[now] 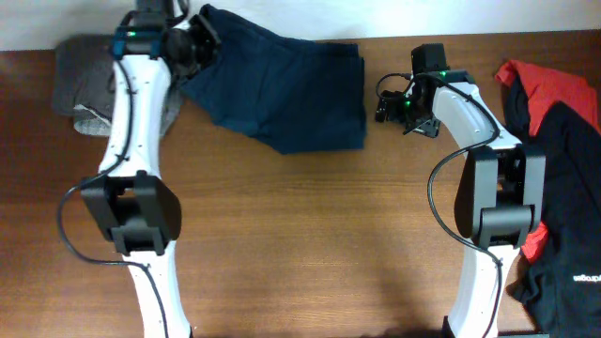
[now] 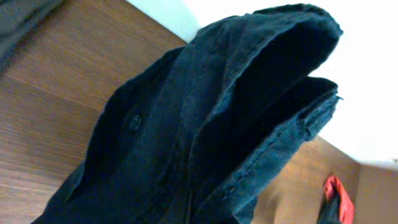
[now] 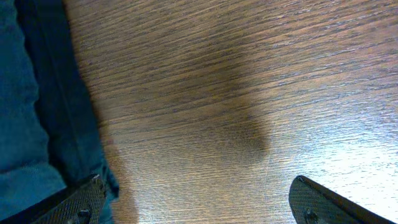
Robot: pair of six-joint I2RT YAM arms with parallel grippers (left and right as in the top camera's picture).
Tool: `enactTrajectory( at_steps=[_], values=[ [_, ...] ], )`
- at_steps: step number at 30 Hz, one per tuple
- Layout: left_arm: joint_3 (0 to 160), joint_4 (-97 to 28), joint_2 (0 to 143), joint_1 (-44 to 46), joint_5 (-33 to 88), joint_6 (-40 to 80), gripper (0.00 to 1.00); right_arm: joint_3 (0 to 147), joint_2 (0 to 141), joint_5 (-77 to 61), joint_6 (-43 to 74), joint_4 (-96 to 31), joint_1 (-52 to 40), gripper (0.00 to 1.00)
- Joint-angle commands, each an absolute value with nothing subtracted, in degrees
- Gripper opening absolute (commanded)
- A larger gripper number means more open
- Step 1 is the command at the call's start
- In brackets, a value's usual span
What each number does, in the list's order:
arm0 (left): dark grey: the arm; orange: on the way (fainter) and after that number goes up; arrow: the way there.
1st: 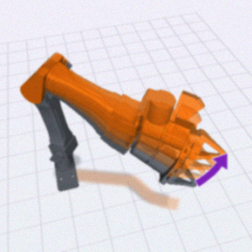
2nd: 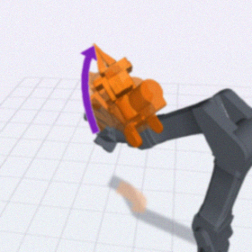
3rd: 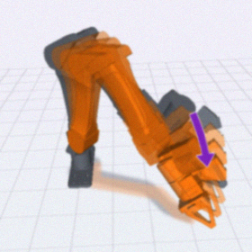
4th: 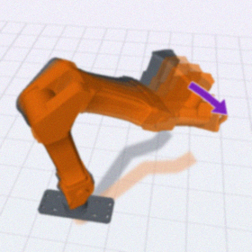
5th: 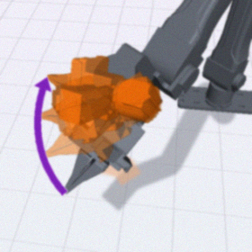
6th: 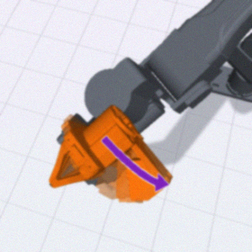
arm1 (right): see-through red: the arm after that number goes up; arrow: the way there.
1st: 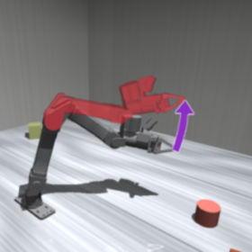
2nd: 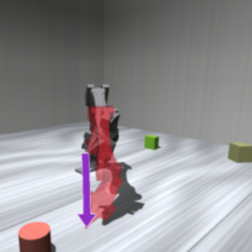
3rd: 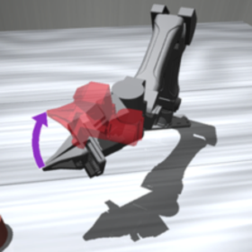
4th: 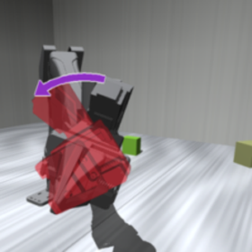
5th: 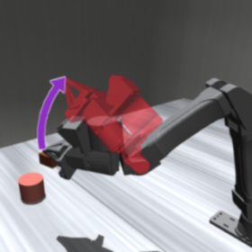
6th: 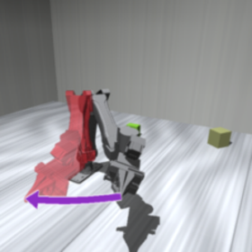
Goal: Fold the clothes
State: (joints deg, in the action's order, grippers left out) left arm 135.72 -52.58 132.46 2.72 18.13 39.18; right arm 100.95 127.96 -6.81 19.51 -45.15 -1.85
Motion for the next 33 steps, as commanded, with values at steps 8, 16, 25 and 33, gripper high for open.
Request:
enactTrajectory(
  at_steps=[8, 16, 25, 33],
  values=[
    [137.0, -41.4, 134.2, 14.1, -2.8, 45.8, 0.06, 100.6, 128.0, -7.1, 20.0, -45.2, -2.0, 0.99],
    [137.0, -32.2, 141.4, 20.7, -8.4, 45.8, 0.14, 100.6, 128.0, -7.1, 20.0, -45.2, -2.0, 0.99],
    [137.0, -23.4, 144.6, 24.5, -8.2, 45.8, 0.14, 100.6, 128.0, -6.1, 22.5, -45.0, -1.9, 0.99],
    [137.0, -14.0, 144.6, 28.6, -6.7, 45.8, 0.14, 100.6, 128.0, -2.3, 24.9, -45.2, -1.8, 0.99]
  ],
)
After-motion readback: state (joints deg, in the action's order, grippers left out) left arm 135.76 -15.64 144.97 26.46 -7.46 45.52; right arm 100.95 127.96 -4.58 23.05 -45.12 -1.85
